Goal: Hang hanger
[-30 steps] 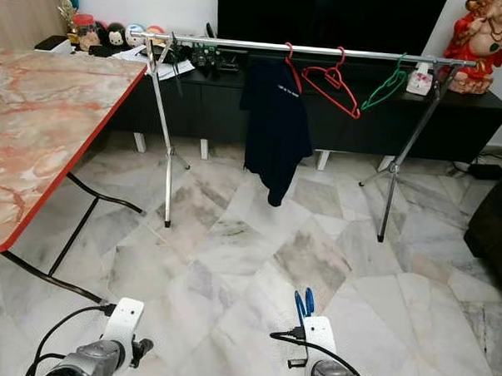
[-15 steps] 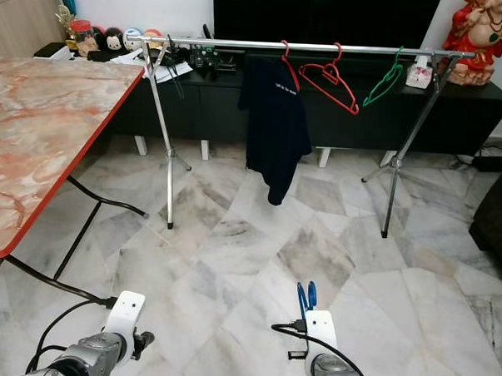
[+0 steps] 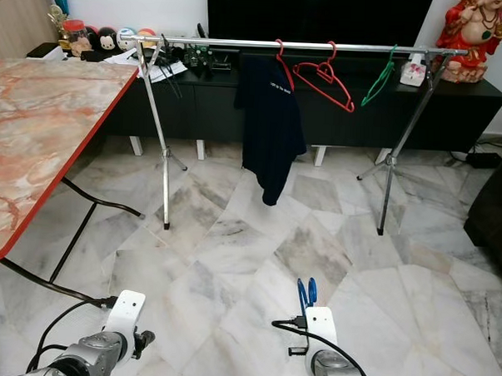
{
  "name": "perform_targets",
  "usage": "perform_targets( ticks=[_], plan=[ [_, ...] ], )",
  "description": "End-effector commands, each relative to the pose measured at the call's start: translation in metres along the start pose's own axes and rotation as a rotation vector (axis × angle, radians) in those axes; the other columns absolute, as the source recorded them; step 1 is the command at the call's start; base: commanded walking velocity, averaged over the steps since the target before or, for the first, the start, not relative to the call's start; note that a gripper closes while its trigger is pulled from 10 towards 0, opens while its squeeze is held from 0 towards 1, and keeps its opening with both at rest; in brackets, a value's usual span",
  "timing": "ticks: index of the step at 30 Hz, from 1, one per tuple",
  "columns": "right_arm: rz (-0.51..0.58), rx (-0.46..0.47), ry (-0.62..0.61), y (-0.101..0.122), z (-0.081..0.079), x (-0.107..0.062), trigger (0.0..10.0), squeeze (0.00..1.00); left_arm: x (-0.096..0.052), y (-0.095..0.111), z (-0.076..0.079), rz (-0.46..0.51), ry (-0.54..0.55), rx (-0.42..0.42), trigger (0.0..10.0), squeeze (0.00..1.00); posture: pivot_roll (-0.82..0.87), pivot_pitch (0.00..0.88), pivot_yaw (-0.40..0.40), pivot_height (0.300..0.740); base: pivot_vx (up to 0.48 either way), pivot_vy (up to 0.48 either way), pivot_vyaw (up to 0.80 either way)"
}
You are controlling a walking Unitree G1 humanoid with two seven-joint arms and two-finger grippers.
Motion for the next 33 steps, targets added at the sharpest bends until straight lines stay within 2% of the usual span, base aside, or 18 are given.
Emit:
perform_targets(
  ticks=[1, 6, 16, 20, 22, 26, 28, 29, 30, 32, 33],
  plan=[
    [0.019, 0.007, -0.014, 0.003, 0.003, 0.000, 10.0, 0.00, 0.000, 0.003, 0.003, 0.010, -0.002, 0.009, 10.0, 0.00, -0.18, 0.000, 0.024, 0.740, 0.000, 0.000, 0.00],
    [0.024, 0.032, -0.022, 0.003, 0.002, 0.000, 10.0, 0.00, 0.000, 0.001, 0.002, 0.006, -0.005, 0.015, 10.0, 0.00, -0.22, 0.000, 0.056, 0.740, 0.000, 0.000, 0.00],
    [0.028, 0.009, -0.004, 0.003, -0.005, 0.000, 10.0, 0.00, -0.001, 0.000, -0.007, 0.010, 0.018, 0.000, 10.0, 0.00, -0.13, 0.000, 0.034, 0.740, 0.000, 0.000, 0.00],
    [0.024, -0.005, 0.006, 0.001, -0.007, 0.000, 10.0, 0.00, -0.001, -0.002, -0.009, 0.014, 0.026, 0.002, 10.0, 0.00, -0.08, 0.000, -0.009, 0.740, 0.000, 0.000, 0.00],
    [0.018, -0.053, 0.003, 0.001, -0.006, 0.000, 10.0, 0.00, -0.001, -0.002, -0.008, 0.016, 0.026, 0.002, 10.0, 0.00, -0.07, 0.000, -0.023, 0.740, 0.000, 0.000, 0.00],
    [0.014, -0.036, -0.001, -0.001, -0.005, 0.000, 10.0, 0.00, -0.001, -0.004, -0.008, 0.019, 0.028, -0.003, 10.0, 0.00, -0.08, 0.000, -0.019, 0.740, 0.000, 0.000, 0.00],
    [0.022, -0.122, -0.002, 0.001, -0.004, 0.000, 10.0, 0.00, -0.001, 0.003, -0.010, 0.059, 0.034, -0.008, 10.0, 0.00, -0.08, 0.000, -0.019, 0.740, 0.000, 0.000, 0.00],
    [0.034, -0.197, -0.007, 0.004, -0.003, 0.000, 10.0, 0.00, -0.001, 0.011, -0.012, 0.093, 0.039, -0.016, 10.0, 0.00, -0.09, 0.000, -0.018, 0.740, 0.000, 0.000, 0.00],
    [0.042, -0.225, -0.009, 0.005, -0.002, 0.000, 10.0, 0.00, -0.002, 0.014, -0.013, 0.107, 0.040, -0.021, 10.0, 0.00, -0.08, 0.000, -0.022, 0.740, 0.000, 0.000, 0.00],
    [0.058, -0.241, -0.001, 0.006, -0.002, 0.000, 10.0, 0.00, -0.002, 0.023, -0.015, 0.151, 0.038, -0.016, 10.0, 0.00, -0.08, 0.000, -0.024, 0.740, 0.000, 0.000, 0.00],
    [0.077, -0.211, -0.010, 0.007, -0.002, 0.000, 10.0, 0.00, -0.004, 0.036, -0.018, 0.213, 0.033, 0.023, 10.0, 0.00, -0.07, 0.000, -0.030, 0.740, 0.000, 0.000, 0.00]
  ],
)
Point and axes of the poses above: a point about 5 cm out from each wrist's last joint towards the gripper, its own x axis pointing out of the wrist towards the gripper, its own y axis along the axis of the wrist's last joint, z = x × y, the point moved 1 cm from there along x, pointing out of the wrist towards the gripper, and after that the axes turned 3 degrees about -x, right-handed, at the moved point
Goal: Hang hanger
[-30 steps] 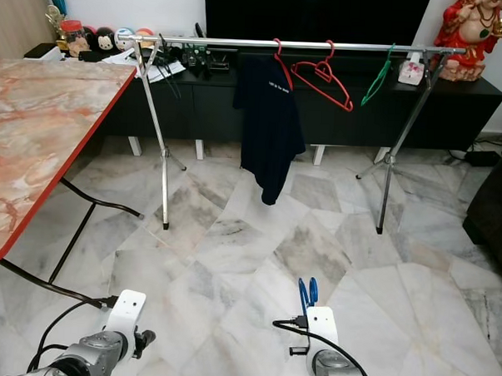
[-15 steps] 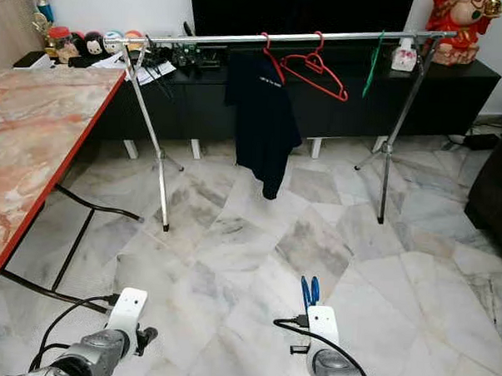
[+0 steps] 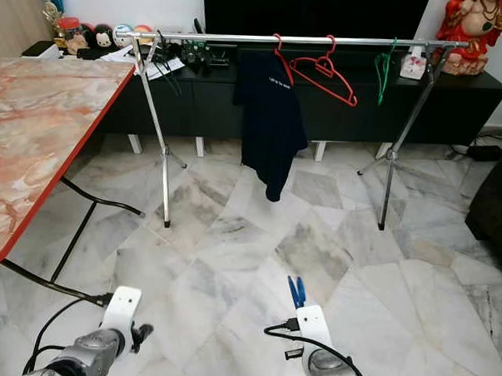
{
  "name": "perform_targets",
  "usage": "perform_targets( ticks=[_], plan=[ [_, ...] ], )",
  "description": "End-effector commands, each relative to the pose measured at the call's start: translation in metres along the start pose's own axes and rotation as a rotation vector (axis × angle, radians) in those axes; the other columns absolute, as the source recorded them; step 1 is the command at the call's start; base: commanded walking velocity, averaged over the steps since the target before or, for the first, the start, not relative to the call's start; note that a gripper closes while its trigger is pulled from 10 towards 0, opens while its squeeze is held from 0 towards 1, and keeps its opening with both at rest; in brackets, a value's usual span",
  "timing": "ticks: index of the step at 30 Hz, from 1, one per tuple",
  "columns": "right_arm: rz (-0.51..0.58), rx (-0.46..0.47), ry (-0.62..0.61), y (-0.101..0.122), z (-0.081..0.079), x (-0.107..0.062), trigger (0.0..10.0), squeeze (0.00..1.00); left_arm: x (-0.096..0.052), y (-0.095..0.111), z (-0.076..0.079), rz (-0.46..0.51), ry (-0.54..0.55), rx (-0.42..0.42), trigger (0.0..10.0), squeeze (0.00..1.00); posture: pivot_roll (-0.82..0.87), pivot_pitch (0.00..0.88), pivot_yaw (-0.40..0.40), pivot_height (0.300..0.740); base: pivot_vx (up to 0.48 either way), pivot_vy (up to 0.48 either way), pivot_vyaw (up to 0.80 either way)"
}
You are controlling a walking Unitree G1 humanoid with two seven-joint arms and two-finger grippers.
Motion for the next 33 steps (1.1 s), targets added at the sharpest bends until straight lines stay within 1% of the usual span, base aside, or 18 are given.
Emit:
perform_targets(
  ticks=[1, 2, 3, 6, 10, 12, 13, 15, 16, 22, 24, 25, 26, 27, 29, 30, 31, 33],
  plan=[
    [0.022, 0.008, -0.007, 0.001, 0.001, 0.000, 10.0, 0.00, 0.001, 0.017, -0.006, 0.070, 0.005, 0.033, 10.0, 0.00, -0.07, 0.000, -0.030, 0.740, 0.000, 0.000, 0.00],
    [0.030, 0.009, -0.038, 0.001, 0.004, 0.000, 10.0, 0.00, 0.000, 0.030, -0.010, 0.137, -0.010, 0.059, 10.0, 0.00, -0.06, 0.000, -0.033, 0.740, 0.000, 0.000, 0.00],
    [0.030, -0.008, -0.057, 0.001, 0.005, 0.000, 10.0, 0.00, -0.001, 0.034, -0.013, 0.162, -0.013, 0.070, 10.0, 0.00, -0.05, 0.000, -0.034, 0.740, 0.000, 0.000, 0.00],
    [0.035, -0.177, -0.094, 0.006, 0.009, -0.001, 10.0, 0.00, -0.006, 0.055, -0.028, 0.279, -0.023, 0.069, 10.0, 0.00, -0.04, 0.000, -0.035, 0.740, 0.000, 0.000, 0.00],
    [0.070, -0.225, -0.091, 0.009, 0.008, -0.001, 10.0, 0.00, -0.013, 0.074, -0.039, 0.388, -0.064, 0.095, 10.0, 0.00, -0.04, 0.000, -0.032, 0.740, 0.000, 0.000, 0.00],
    [0.090, -0.293, -0.099, 0.012, 0.008, -0.001, 10.0, 0.00, -0.017, 0.086, -0.041, 0.449, -0.104, 0.124, 10.0, 0.00, -0.04, 0.000, -0.031, 0.740, 0.000, 0.000, 0.00],
    [0.149, -0.356, -0.136, 0.056, 0.046, -0.007, 10.0, 0.00, -0.021, 0.094, -0.043, 0.488, -0.127, 0.147, 10.0, 0.00, -0.04, 0.000, -0.031, 0.740, 0.000, 0.000, 0.00],
    [0.183, -0.405, -0.161, 0.089, 0.072, -0.017, 10.0, 0.00, -0.025, 0.099, -0.042, 0.527, -0.161, 0.175, 10.0, 0.00, -0.04, 0.000, -0.032, 0.740, 0.000, 0.000, 0.00],
    [0.183, -0.405, -0.161, 0.089, 0.072, -0.017, 10.0, 0.00, -0.025, 0.099, -0.042, 0.527, -0.161, 0.175, 10.0, 0.00, -0.04, 0.000, -0.032, 0.740, 0.000, 0.000, 0.00],
    [0.176, -0.454, -0.199, 0.096, 0.094, -0.024, 10.0, 0.00, -0.035, 0.109, -0.033, 0.592, -0.259, 0.221, 10.0, 0.00, -0.03, 0.000, -0.046, 0.740, 0.000, 0.000, 0.00],
    [0.175, -0.450, -0.177, 0.098, 0.096, -0.025, 10.0, 0.00, -0.037, 0.109, -0.030, 0.597, -0.288, 0.234, 10.0, 0.00, -0.02, 0.000, -0.052, 0.740, 0.000, 0.000, 0.00],
    [0.210, -0.494, -0.116, 0.108, 0.098, -0.030, 10.0, 0.00, -0.043, 0.112, -0.028, 0.605, -0.342, 0.281, 10.0, 0.00, -0.02, 0.000, -0.057, 0.740, 0.000, 0.000, 0.00],
    [0.210, -0.494, -0.116, 0.108, 0.098, -0.030, 10.0, 0.00, -0.043, 0.112, -0.028, 0.605, -0.342, 0.281, 10.0, 0.00, -0.02, 0.000, -0.057, 0.740, 0.000, 0.000, 0.00],
    [0.228, -0.527, -0.081, 0.115, 0.101, -0.034, 10.0, 0.00, -0.048, 0.115, -0.028, 0.607, -0.377, 0.323, 10.0, 0.00, -0.02, 0.000, -0.065, 0.740, 0.000, 0.000, 0.00],
    [0.253, -0.535, -0.015, 0.122, 0.102, -0.039, 10.0, 0.00, -0.055, 0.123, -0.028, 0.611, -0.436, 0.344, 10.0, 0.00, -0.01, 0.000, -0.072, 0.740, 0.000, 0.000, 0.00],
    [0.266, -0.555, 0.030, 0.125, 0.102, -0.042, 10.0, 0.00, -0.059, 0.126, -0.027, 0.613, -0.475, 0.356, 10.0, 0.00, -0.01, 0.000, -0.079, 0.740, 0.000, 0.000, 0.00],
    [0.301, -0.604, 0.133, 0.130, 0.096, -0.047, 10.0, 0.00, -0.069, 0.131, -0.022, 0.603, -0.575, 0.383, 10.0, 0.00, -0.01, 0.000, -0.083, 0.740, 0.000, 0.000, 0.00],
    [0.324, -0.624, 0.189, 0.132, 0.093, -0.051, 10.0, 0.00, -0.074, 0.132, -0.018, 0.593, -0.632, 0.401, 10.0, 0.00, -0.01, 0.000, -0.083, 0.740, 0.000, 0.000, 0.00]
  ],
)
Point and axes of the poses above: a point about 5 cm out from each wrist's last joint towards the gripper, its own x axis pointing out of the wrist towards the gripper, its own y axis along the axis of the wrist's last joint, z = x × y, the point moved 1 cm from there along x, pointing out of the wrist towards the gripper, and after that the axes turned 3 degrees about -x, right-handed, at the moved point
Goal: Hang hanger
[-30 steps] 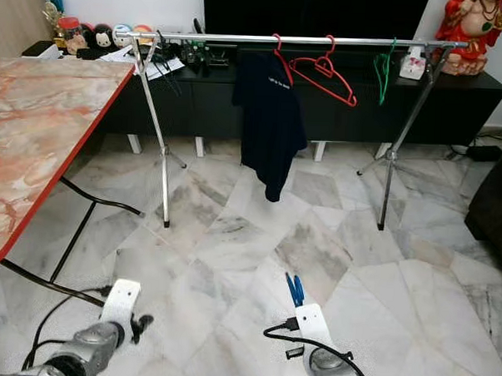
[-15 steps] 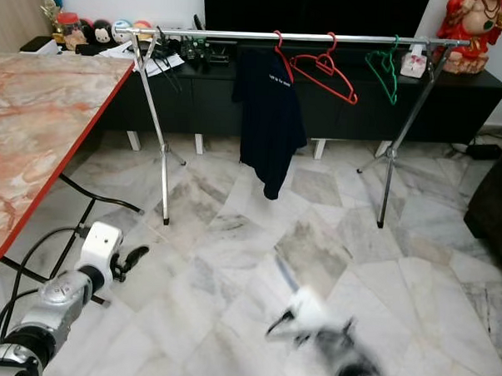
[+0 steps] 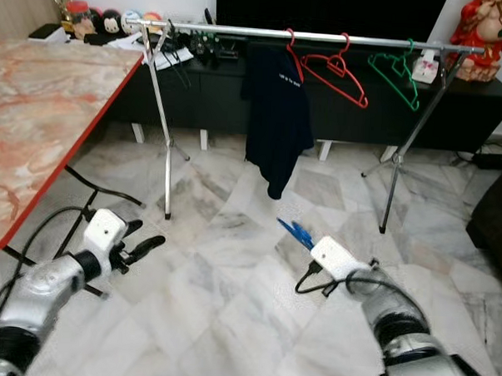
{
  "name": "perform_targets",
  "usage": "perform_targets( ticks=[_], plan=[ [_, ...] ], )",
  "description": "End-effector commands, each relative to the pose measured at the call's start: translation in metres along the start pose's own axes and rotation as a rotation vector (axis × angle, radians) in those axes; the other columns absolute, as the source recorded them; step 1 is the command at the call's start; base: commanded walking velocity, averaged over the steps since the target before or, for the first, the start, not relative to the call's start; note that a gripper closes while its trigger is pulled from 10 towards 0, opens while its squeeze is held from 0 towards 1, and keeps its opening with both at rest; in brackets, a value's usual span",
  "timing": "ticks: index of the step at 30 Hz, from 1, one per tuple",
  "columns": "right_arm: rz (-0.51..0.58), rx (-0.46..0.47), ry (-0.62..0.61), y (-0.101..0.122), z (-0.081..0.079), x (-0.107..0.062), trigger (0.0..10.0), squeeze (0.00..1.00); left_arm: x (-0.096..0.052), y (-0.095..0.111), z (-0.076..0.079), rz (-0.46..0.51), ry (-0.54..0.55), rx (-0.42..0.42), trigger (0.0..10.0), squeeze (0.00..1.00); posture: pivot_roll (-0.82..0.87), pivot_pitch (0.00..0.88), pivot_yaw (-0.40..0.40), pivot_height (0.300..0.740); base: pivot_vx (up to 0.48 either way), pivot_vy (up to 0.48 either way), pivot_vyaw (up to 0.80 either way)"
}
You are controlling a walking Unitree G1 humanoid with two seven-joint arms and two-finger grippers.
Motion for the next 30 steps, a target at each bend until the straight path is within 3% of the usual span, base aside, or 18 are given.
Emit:
perform_targets(
  ticks=[1, 2, 4, 7, 9, 13, 21, 30],
  plan=[
    [0.135, -0.026, 0.132, 0.020, -0.008, -0.004, 10.0, 0.00, 0.001, 0.012, 0.021, -0.016, -0.197, 0.003, 10.0, 0.00, -0.01, 0.000, -0.085, 0.740, 0.000, 0.000, 0.00],
    [0.135, -0.026, 0.132, 0.020, -0.008, -0.004, 10.0, 0.00, 0.001, 0.012, 0.021, -0.016, -0.197, 0.003, 10.0, 0.00, -0.01, 0.000, -0.085, 0.740, 0.000, 0.000, 0.00],
    [0.229, -0.080, 0.252, 0.033, -0.018, -0.011, 10.0, 0.00, 0.001, 0.027, 0.038, -0.018, -0.353, 0.034, 10.0, 0.00, -0.01, 0.000, -0.084, 0.740, 0.000, 0.000, 0.00],
    [0.269, -0.129, 0.326, 0.039, -0.027, -0.015, 10.0, 0.00, 0.000, 0.036, 0.047, -0.015, -0.420, 0.041, 10.0, 0.00, -0.01, 0.000, -0.079, 0.740, 0.000, 0.000, 0.00],
    [0.322, -0.182, 0.424, 0.046, -0.042, -0.023, 10.0, 0.00, 0.000, 0.048, 0.060, -0.002, -0.515, 0.054, 10.0, 0.00, -0.01, 0.000, -0.075, 0.740, 0.000, 0.000, 0.00],
    [0.374, -0.225, 0.557, 0.052, -0.060, -0.036, 10.0, 0.00, -0.003, 0.055, 0.071, -0.055, -0.622, 0.110, 10.0, 0.00, 0.00, 0.000, -0.068, 0.740, 0.000, 0.000, 0.00],
    [0.400, -0.274, 0.651, 0.057, -0.074, -0.052, 10.0, 0.00, -0.002, 0.070, 0.087, -0.088, -0.735, 0.141, 10.0, 0.00, 0.00, 0.000, -0.041, 0.740, 0.000, 0.000, 0.00],
    [0.377, -0.314, 0.605, 0.062, -0.071, -0.054, 10.0, 0.00, 0.016, 0.080, 0.120, -0.033, -0.834, 0.162, 10.0, 0.00, 0.00, 0.000, -0.027, 0.740, 0.000, 0.000, 0.00]
  ],
)
Point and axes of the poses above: a point about 5 cm out from each wrist's last joint towards the gripper, its own x axis pointing out of the wrist towards the gripper, its own y axis along the axis of the wrist's last joint, z = x × y, the point moved 1 cm from there along x, pointing out of the wrist towards the gripper, and after that the axes turned 3 degrees about -x, right-handed, at the moved point
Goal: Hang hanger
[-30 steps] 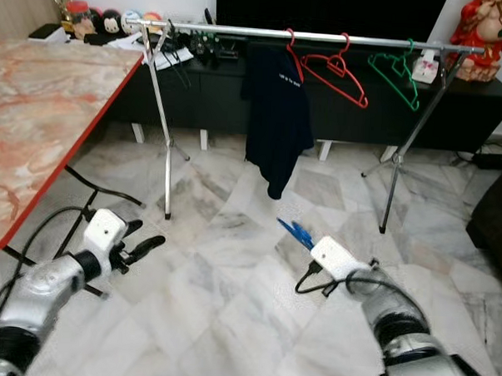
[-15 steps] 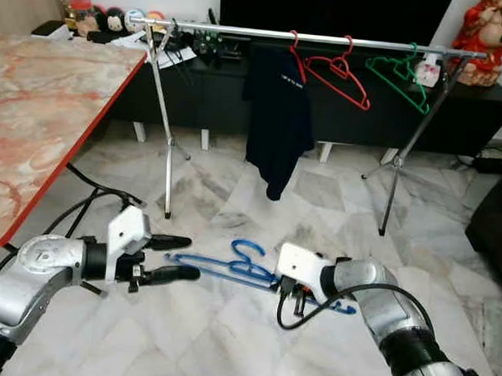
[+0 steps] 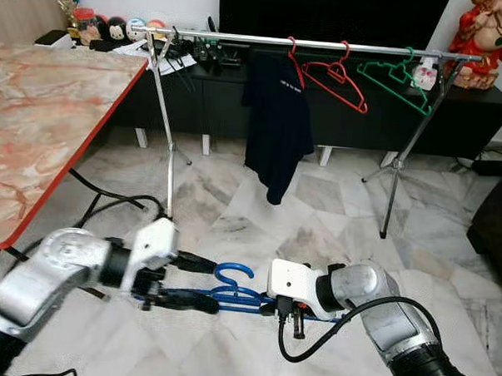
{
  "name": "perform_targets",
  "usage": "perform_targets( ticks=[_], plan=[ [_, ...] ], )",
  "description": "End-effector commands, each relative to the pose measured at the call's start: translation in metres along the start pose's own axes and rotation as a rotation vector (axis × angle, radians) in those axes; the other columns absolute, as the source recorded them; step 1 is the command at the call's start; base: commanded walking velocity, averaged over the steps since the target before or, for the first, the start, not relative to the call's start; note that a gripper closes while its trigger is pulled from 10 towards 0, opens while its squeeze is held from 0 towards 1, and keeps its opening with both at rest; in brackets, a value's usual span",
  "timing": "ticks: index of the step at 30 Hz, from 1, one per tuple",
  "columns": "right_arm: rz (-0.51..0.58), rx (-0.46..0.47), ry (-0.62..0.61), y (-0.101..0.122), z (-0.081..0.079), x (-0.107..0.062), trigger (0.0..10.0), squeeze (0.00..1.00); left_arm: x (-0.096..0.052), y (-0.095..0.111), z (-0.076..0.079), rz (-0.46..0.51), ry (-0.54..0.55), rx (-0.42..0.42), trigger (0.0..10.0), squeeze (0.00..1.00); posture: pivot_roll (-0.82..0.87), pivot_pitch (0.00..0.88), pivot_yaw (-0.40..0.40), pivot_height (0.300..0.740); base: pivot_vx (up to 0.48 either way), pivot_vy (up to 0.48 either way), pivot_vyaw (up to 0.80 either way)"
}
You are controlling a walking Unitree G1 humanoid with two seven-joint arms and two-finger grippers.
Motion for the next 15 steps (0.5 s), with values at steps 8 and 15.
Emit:
perform_targets(
  ticks=[8, 15],
  plan=[
    [-0.011, -0.014, -0.034, 0.007, 0.004, -0.003, 10.0, 0.00, 0.020, -0.002, 0.003, -0.097, -0.047, 0.071, 10.0, 1.00, -0.01, 0.000, -0.020, 0.740, 0.000, 0.000, 0.00],
    [-0.013, -0.013, -0.047, 0.007, 0.006, -0.004, 10.0, 0.00, 0.017, -0.012, -0.002, -0.222, 0.003, 0.129, 10.0, 0.00, 0.00, 0.000, -0.015, 0.740, 0.000, 0.000, 0.00]
  ],
)
Point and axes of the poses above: a point about 5 cm out from each wrist's last joint towards the gripper, its own x axis pointing out of the wrist towards the gripper, its own y axis along the axis of the wrist's last joint, z = x × y, the point moved 1 cm from there along x, pointing out of the wrist towards the gripper, and after that the axes turned 3 degrees about -x, right-handed, at the moved point
